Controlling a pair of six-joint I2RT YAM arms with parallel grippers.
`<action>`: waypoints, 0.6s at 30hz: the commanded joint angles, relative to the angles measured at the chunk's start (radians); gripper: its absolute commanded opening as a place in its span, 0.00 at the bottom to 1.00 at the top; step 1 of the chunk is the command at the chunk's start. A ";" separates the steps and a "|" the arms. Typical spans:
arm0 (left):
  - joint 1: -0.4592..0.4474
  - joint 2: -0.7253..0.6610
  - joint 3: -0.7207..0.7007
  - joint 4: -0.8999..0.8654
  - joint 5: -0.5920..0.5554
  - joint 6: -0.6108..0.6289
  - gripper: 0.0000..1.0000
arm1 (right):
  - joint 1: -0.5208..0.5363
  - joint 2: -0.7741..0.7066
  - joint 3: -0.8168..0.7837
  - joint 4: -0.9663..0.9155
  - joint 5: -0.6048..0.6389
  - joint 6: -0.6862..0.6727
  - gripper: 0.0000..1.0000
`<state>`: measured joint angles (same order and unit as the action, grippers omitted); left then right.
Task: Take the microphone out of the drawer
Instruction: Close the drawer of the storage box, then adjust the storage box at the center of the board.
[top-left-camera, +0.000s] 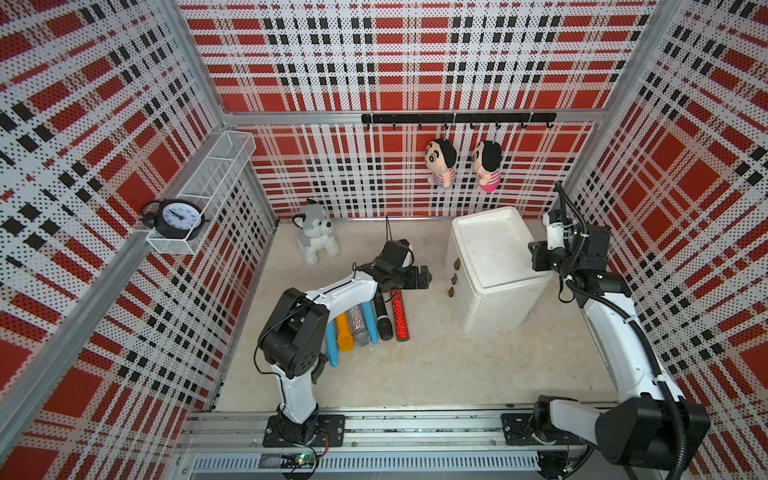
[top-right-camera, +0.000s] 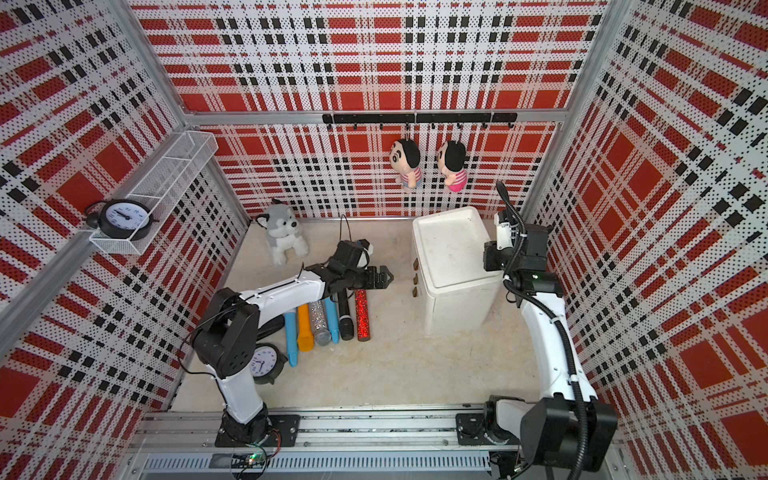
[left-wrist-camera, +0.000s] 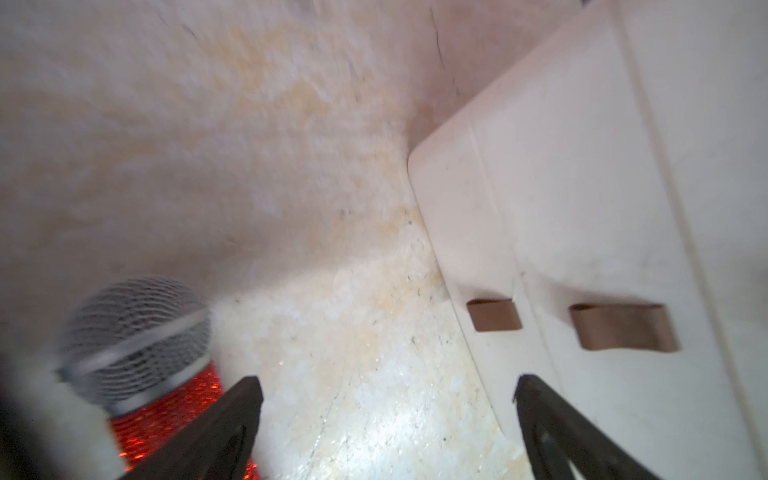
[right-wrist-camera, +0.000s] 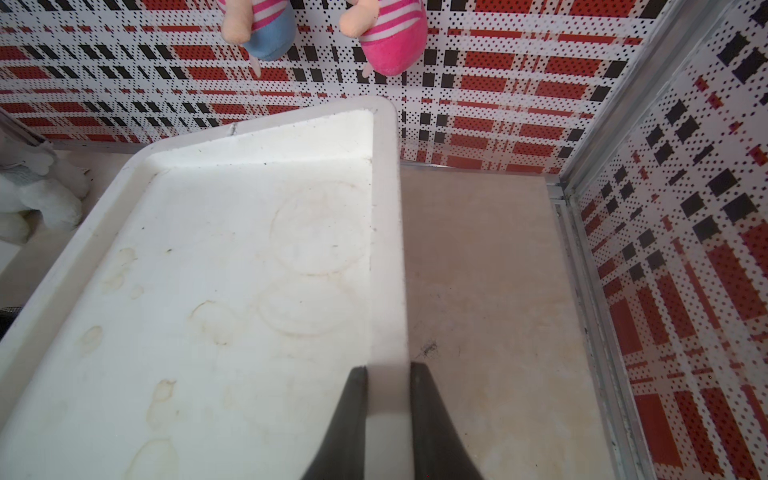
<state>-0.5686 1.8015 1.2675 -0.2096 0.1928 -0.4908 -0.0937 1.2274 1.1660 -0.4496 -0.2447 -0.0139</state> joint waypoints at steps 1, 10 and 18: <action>0.021 -0.078 -0.019 0.001 -0.024 0.013 0.98 | 0.034 0.058 0.011 0.014 -0.115 0.035 0.00; 0.074 -0.156 -0.052 -0.016 -0.081 0.000 0.98 | 0.094 0.115 0.059 0.000 -0.104 0.032 0.00; 0.114 -0.184 -0.068 -0.034 -0.200 0.012 0.98 | 0.104 0.121 0.082 0.017 -0.174 0.044 0.80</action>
<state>-0.4770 1.6627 1.2110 -0.2344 0.0643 -0.4900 -0.0101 1.3243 1.2366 -0.4194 -0.3321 0.0177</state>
